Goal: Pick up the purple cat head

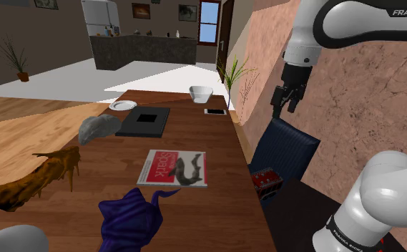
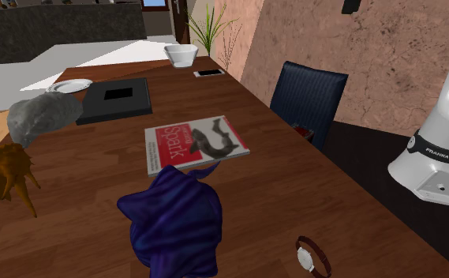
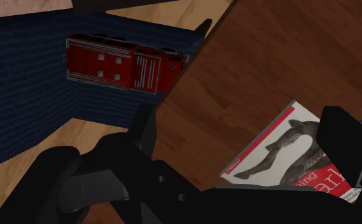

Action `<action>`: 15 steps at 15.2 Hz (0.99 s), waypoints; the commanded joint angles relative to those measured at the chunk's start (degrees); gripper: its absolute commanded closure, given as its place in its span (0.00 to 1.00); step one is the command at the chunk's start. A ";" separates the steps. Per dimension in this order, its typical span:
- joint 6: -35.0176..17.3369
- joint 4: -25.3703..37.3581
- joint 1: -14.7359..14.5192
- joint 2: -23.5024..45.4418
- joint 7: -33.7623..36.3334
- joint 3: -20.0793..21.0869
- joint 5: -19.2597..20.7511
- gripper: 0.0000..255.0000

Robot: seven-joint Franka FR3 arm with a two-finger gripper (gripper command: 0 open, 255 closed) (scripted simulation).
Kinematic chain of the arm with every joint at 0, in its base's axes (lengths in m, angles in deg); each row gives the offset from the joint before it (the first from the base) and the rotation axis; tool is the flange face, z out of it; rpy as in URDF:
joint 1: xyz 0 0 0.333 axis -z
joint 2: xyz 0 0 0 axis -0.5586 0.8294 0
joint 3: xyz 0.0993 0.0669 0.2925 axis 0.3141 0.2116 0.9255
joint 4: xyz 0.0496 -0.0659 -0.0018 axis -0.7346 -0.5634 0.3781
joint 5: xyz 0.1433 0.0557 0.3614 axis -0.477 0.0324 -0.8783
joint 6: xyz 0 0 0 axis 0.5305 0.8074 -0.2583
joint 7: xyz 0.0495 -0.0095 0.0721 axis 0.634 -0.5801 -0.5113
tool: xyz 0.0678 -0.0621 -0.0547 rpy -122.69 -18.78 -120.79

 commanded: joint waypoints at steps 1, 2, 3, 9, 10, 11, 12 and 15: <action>0.00 0.00 0.00 0.00 0.00 0.00 0.00 0.00; -1.51 -1.09 -0.26 0.22 1.49 1.00 -0.90 0.00; -3.05 -2.09 -0.52 0.53 2.97 2.01 -1.80 0.00; -13.02 -6.41 -2.14 4.56 11.60 8.38 -6.95 0.00; -14.78 -6.82 -2.39 5.60 13.02 9.48 -7.72 0.00; -16.56 -7.14 -2.62 6.74 14.42 10.60 -8.46 0.00; -18.37 -7.37 -2.84 7.98 15.83 11.70 -9.14 0.00; -23.85 -7.50 -3.34 12.29 20.09 15.04 -10.84 0.00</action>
